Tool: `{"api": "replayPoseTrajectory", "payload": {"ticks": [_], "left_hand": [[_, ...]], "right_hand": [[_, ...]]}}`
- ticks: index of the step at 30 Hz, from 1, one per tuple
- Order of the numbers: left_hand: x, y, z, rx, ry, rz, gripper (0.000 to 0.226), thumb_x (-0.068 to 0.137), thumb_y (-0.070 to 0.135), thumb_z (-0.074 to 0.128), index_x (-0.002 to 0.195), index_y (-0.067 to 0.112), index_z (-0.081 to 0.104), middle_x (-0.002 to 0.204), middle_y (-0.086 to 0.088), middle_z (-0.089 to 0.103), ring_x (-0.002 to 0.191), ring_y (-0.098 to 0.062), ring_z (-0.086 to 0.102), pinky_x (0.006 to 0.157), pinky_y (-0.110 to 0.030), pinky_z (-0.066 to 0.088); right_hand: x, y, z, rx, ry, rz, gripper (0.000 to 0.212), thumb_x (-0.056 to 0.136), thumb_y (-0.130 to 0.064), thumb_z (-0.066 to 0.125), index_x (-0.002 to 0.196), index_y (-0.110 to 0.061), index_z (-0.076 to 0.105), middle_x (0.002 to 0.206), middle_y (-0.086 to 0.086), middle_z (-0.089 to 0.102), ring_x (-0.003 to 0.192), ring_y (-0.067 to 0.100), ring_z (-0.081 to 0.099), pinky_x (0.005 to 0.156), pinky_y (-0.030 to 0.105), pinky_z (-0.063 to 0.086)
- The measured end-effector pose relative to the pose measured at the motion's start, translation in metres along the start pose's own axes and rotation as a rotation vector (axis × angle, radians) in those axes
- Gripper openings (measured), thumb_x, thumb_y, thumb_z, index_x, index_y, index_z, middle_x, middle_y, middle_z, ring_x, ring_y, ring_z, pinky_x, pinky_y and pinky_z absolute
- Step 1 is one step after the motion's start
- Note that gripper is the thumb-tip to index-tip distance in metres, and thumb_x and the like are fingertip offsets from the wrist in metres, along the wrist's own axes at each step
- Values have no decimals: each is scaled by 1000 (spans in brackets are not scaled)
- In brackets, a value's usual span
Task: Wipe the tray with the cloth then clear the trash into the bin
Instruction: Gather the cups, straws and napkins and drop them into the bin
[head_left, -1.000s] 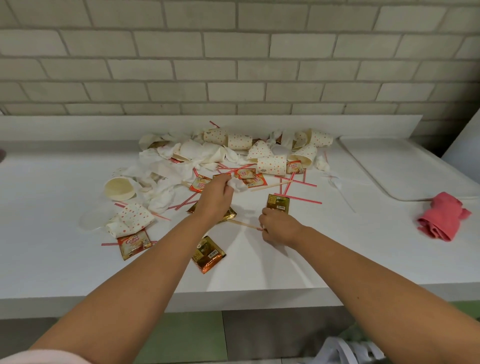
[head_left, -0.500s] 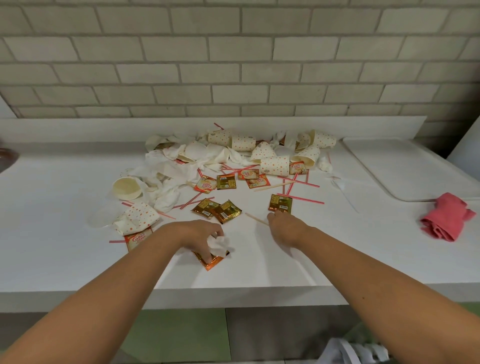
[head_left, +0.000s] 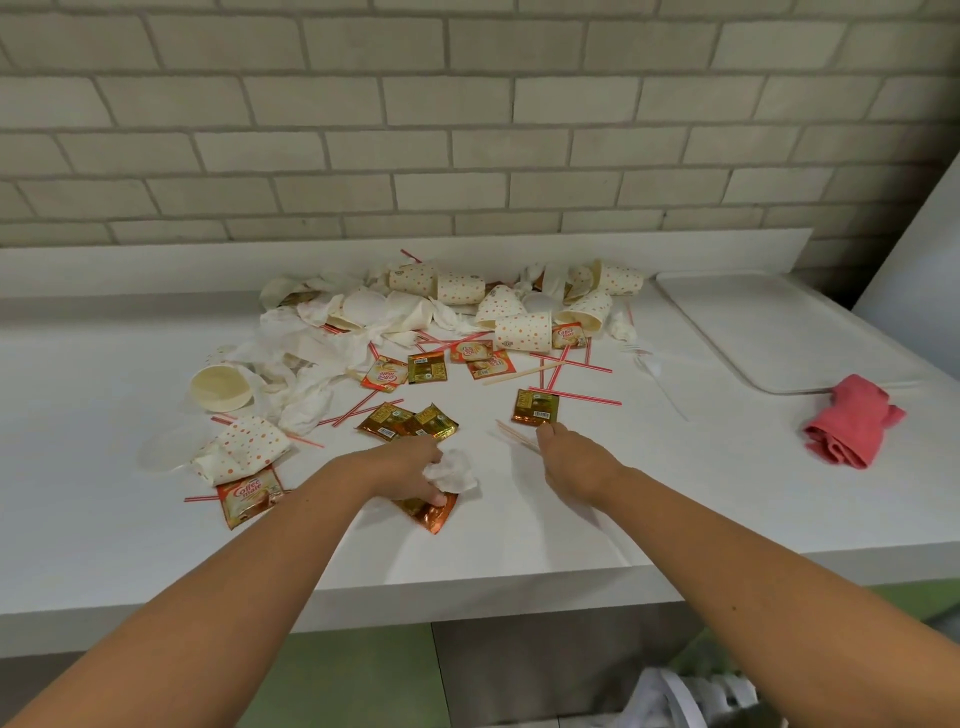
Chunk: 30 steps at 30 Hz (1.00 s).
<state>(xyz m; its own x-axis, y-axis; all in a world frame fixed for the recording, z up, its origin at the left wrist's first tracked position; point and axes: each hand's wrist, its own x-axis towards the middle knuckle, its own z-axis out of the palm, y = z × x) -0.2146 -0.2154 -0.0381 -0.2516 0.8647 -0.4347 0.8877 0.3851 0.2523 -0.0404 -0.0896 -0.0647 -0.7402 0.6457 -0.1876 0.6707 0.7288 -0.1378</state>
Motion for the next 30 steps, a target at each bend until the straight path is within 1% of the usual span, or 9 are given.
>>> {"api": "replayPoseTrajectory", "payload": {"ticks": [4, 8, 10, 12, 15, 18, 23, 25, 30], "left_hand": [[8, 10, -14, -171, 139, 18, 34, 93, 26, 56, 124, 14, 52, 117, -1, 57, 117, -24, 52, 86, -26, 39], [21, 6, -28, -320, 301, -80, 39, 93, 29, 53, 129, 14, 48, 131, -8, 54, 117, -25, 51, 91, -30, 40], [25, 3, -30, -417, 344, -153, 54, 92, 29, 57, 139, 11, 38, 140, -9, 47, 125, -26, 46, 96, -31, 38], [31, -2, -29, -431, 341, -234, 60, 91, 30, 58, 140, 8, 34, 142, -11, 43, 128, -27, 43, 96, -31, 38], [37, -1, -22, -308, 264, -313, 51, 91, 35, 57, 129, 4, 45, 132, -13, 52, 119, -27, 51, 86, -29, 40], [43, 8, -15, -241, 211, -296, 53, 89, 39, 58, 127, 4, 47, 128, -12, 55, 117, -26, 52, 82, -28, 41], [50, 29, -9, -228, 164, -251, 59, 85, 38, 65, 129, 3, 45, 130, -11, 53, 119, -26, 51, 87, -29, 42], [52, 36, -8, -215, 152, -240, 59, 85, 37, 64, 129, 3, 46, 130, -11, 54, 119, -25, 52, 87, -28, 42], [57, 47, -4, -234, 154, -216, 50, 86, 33, 64, 125, 3, 51, 126, -11, 58, 115, -25, 54, 84, -26, 41]], "right_hand": [[2, 10, -2, 112, 1, 26, 38, 95, -6, 40, 132, -8, 37, 122, 12, 52, 99, 24, 56, 75, 26, 40], [16, 15, -7, 181, 84, 52, 26, 101, -15, 32, 121, -5, 45, 106, 8, 52, 85, 19, 49, 66, 23, 36], [25, 16, -8, 200, 118, 82, 28, 101, -13, 32, 124, -4, 44, 111, 13, 54, 88, 20, 49, 71, 28, 38], [31, 14, -7, 214, 100, 99, 36, 100, -11, 31, 135, -7, 38, 126, 16, 52, 105, 26, 53, 86, 36, 43], [38, 14, -3, 202, 60, 105, 43, 99, -11, 31, 142, -13, 32, 133, 15, 50, 120, 31, 50, 99, 38, 42], [44, 15, -1, 160, 57, 114, 35, 99, -11, 35, 133, -10, 44, 128, 14, 55, 117, 28, 53, 96, 32, 43], [43, 22, -12, 158, 18, 78, 41, 96, -18, 50, 136, -10, 42, 133, 12, 51, 122, 26, 50, 96, 29, 40], [38, 22, -14, 73, 7, 29, 42, 97, -12, 47, 138, -8, 39, 136, 13, 47, 121, 28, 50, 96, 31, 41], [23, 25, -4, -107, 77, -38, 45, 91, 5, 46, 134, -5, 40, 132, 15, 44, 109, 31, 56, 83, 35, 45]]}}
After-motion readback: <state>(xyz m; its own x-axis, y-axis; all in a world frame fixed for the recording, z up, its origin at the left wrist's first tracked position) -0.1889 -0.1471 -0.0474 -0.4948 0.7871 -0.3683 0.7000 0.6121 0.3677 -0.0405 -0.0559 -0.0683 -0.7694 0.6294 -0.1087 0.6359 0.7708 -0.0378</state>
